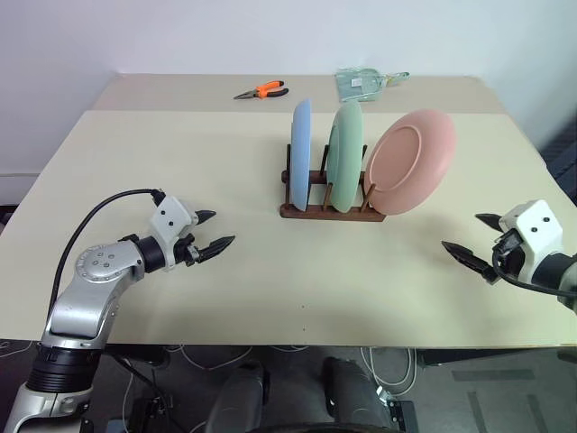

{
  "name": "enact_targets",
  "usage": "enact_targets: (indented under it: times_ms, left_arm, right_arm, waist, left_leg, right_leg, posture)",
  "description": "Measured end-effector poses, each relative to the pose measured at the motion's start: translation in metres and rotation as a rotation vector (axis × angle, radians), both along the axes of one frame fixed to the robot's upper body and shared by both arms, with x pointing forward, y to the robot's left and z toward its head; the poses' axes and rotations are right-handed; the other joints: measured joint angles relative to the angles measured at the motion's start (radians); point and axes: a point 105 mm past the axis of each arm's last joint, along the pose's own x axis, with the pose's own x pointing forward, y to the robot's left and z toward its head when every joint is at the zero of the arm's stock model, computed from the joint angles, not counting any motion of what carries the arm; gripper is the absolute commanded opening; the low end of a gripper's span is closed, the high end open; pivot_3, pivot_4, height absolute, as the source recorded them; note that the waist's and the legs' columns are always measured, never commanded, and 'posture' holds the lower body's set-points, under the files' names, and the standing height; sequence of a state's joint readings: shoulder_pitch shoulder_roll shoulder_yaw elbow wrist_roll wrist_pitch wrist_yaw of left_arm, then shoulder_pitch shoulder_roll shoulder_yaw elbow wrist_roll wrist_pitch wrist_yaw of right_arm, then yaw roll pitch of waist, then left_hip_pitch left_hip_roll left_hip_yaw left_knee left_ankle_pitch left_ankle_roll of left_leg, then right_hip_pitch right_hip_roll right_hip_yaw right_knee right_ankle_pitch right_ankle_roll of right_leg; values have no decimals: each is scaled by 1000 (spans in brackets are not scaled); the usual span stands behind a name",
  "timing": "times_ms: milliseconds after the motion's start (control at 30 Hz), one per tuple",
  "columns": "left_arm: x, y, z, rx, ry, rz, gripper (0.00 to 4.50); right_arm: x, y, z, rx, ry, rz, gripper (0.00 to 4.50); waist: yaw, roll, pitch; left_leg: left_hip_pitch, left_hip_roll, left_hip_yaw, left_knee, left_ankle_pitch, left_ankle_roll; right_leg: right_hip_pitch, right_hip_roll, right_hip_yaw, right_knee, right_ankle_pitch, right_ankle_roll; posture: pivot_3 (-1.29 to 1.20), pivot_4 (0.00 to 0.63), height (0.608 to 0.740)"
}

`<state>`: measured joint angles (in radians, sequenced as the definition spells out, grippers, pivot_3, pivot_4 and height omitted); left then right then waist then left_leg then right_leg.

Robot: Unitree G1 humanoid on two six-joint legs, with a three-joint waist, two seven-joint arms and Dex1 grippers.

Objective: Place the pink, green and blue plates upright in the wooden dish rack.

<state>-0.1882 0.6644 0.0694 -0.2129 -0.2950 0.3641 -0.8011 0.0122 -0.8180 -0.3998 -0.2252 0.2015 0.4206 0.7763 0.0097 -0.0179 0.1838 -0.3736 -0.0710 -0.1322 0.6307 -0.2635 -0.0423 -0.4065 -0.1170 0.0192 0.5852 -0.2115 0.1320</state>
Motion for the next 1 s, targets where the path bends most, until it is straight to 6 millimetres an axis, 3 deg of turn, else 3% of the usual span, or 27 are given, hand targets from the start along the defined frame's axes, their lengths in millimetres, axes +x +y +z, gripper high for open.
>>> enact_targets:
  times_ms: [267, 533, 700, 833, 1000]
  left_arm:
    - [-3, -19, 8, -39, 4, -24, 3405]
    - [-3, -28, 13, -42, 15, -47, 3405]
    - [-6, -27, 7, -47, 31, -48, 3405]
    - [-6, -25, 4, -51, 25, -50, 3405]
    - [-1, -10, -9, -31, 22, 6, 3405]
  right_arm:
    - [31, 29, 25, -167, -143, 70, 121]
    - [44, 79, 57, -283, -288, 215, 49]
    - [42, 92, 58, -288, -295, 252, 49]
    - [44, 85, 54, -316, -274, 217, 49]
    - [36, 41, 32, -282, -179, 77, 49]
  waist:
    - [0, 0, 0]
    - [0, 0, 0]
    - [1, 0, 0]
    - [3, 0, 0]
    - [4, 0, 0]
  left_leg:
    - [0, 0, 0, 0, 0, 0]
    - [0, 0, -1, -1, 0, 0]
    - [-1, 0, -1, 0, 0, 0]
    - [-1, 0, -1, 0, 0, 0]
    - [-1, -1, -1, -1, 0, 0]
  right_leg:
    - [0, 0, 0, 0, 1, -2]
    - [-1, 0, 0, 0, 1, -1]
    - [0, 0, 0, 0, 1, -2]
    - [0, 0, 0, 0, 1, -2]
    - [0, 0, 0, -1, 1, -2]
  posture:
    - [0, 150, 740]
    - [0, 150, 740]
    - [0, 150, 740]
    - [0, 150, 740]
    - [0, 150, 740]
